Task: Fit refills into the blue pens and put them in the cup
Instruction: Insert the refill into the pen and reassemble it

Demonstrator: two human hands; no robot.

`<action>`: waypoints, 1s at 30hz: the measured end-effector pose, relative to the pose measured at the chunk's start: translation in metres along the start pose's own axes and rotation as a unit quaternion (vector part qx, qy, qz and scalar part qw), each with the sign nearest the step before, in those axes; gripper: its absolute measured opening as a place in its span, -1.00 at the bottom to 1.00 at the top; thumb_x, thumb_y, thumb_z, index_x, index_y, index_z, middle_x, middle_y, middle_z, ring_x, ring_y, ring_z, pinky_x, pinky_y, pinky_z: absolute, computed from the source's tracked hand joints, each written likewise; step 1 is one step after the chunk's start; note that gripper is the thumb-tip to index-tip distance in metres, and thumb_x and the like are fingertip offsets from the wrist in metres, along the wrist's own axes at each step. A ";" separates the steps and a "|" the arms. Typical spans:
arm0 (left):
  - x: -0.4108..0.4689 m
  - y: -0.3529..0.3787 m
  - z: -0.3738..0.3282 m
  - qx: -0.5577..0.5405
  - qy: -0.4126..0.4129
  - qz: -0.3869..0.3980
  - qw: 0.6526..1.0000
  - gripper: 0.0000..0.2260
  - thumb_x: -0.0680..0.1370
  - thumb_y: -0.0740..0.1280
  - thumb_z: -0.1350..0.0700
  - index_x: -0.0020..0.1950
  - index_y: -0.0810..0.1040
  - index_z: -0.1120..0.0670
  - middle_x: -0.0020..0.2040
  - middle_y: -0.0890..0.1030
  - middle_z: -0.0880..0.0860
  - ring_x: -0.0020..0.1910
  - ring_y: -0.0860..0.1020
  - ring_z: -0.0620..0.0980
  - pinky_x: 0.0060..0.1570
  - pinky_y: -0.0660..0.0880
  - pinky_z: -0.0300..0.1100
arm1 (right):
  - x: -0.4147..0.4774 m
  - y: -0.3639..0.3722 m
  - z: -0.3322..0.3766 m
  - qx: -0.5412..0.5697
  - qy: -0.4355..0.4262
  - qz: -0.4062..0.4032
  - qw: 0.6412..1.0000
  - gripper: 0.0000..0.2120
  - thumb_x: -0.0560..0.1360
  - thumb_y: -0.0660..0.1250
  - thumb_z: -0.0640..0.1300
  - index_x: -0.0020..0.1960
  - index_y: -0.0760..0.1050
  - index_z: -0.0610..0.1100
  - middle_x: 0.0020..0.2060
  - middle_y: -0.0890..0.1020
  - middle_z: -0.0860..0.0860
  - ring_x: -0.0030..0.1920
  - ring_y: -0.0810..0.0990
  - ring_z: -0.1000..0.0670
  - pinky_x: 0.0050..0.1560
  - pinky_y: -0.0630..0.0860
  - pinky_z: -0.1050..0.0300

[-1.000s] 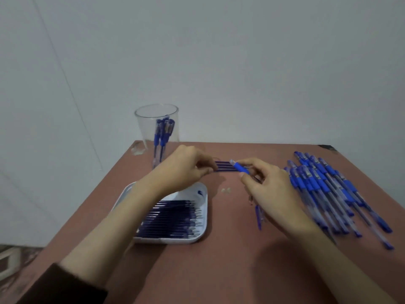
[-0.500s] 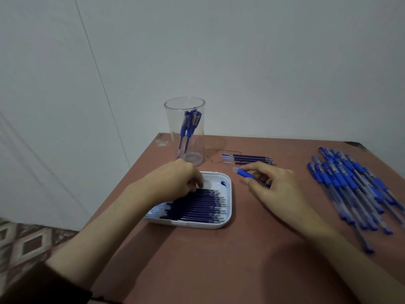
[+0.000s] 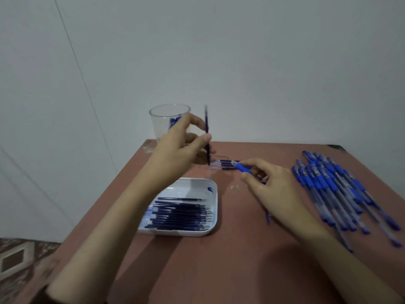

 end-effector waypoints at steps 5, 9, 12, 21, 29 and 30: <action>0.011 0.044 0.020 -0.233 -0.023 -0.145 0.961 -0.94 0.66 0.11 0.16 0.00 0.29 0.02 -0.21 0.66 0.16 -0.23 0.68 0.10 -0.24 0.61 -0.15 | 0.006 -0.012 -0.014 0.029 0.058 -0.043 0.997 -0.85 0.48 0.37 -0.11 -0.04 0.62 0.13 -0.37 0.55 0.19 -0.36 0.53 0.09 -0.25 0.59 -0.10; 0.019 0.058 0.031 -0.324 -0.024 -0.212 0.922 -0.94 0.66 0.10 0.16 0.02 0.27 0.01 -0.17 0.64 0.21 -0.19 0.68 0.12 -0.18 0.62 -0.14 | 0.009 -0.019 -0.020 0.037 0.076 -0.063 0.994 -0.87 0.46 0.41 -0.14 -0.10 0.62 0.09 -0.42 0.54 0.15 -0.35 0.52 0.13 -0.24 0.56 0.01; 0.020 0.063 0.032 -0.345 -0.014 -0.211 0.914 -0.88 0.65 0.10 0.21 0.02 0.26 -0.02 -0.16 0.64 0.19 -0.16 0.68 0.09 -0.14 0.62 -0.16 | 0.010 -0.021 -0.023 0.033 0.084 -0.056 0.994 -0.86 0.46 0.41 -0.16 -0.09 0.62 0.08 -0.39 0.57 0.14 -0.33 0.55 0.10 -0.23 0.56 0.01; 0.024 0.063 0.040 -0.318 -0.019 -0.189 0.929 -0.86 0.65 0.11 0.25 0.05 0.26 -0.01 -0.14 0.65 0.19 -0.14 0.68 0.10 -0.10 0.62 -0.13 | 0.010 -0.020 -0.020 0.047 0.083 -0.045 0.994 -0.85 0.46 0.42 -0.17 -0.04 0.64 0.06 -0.32 0.60 0.07 -0.26 0.58 0.09 -0.19 0.58 0.08; 0.025 0.063 0.043 -0.306 -0.020 -0.182 0.934 -0.88 0.65 0.11 0.26 0.12 0.24 0.06 -0.15 0.64 0.19 -0.18 0.68 0.06 -0.15 0.62 -0.17 | 0.009 -0.020 -0.020 0.042 0.080 -0.042 0.995 -0.85 0.47 0.41 -0.18 -0.01 0.65 0.02 -0.34 0.57 0.10 -0.29 0.53 0.11 -0.27 0.47 0.23; 0.025 0.063 0.043 -0.306 -0.021 -0.181 0.935 -0.88 0.65 0.11 0.26 0.13 0.24 0.06 -0.15 0.64 0.19 -0.18 0.68 0.06 -0.15 0.61 -0.17 | 0.010 -0.020 -0.020 0.040 0.081 -0.042 0.995 -0.85 0.47 0.41 -0.18 -0.01 0.65 0.02 -0.34 0.57 0.10 -0.29 0.54 0.12 -0.27 0.46 0.24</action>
Point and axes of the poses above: each hand's wrist, its own x-axis towards the middle knuckle, its own y-axis out of the palm, z = x × y, the point moved 4 cm from there along x, towards the middle knuckle
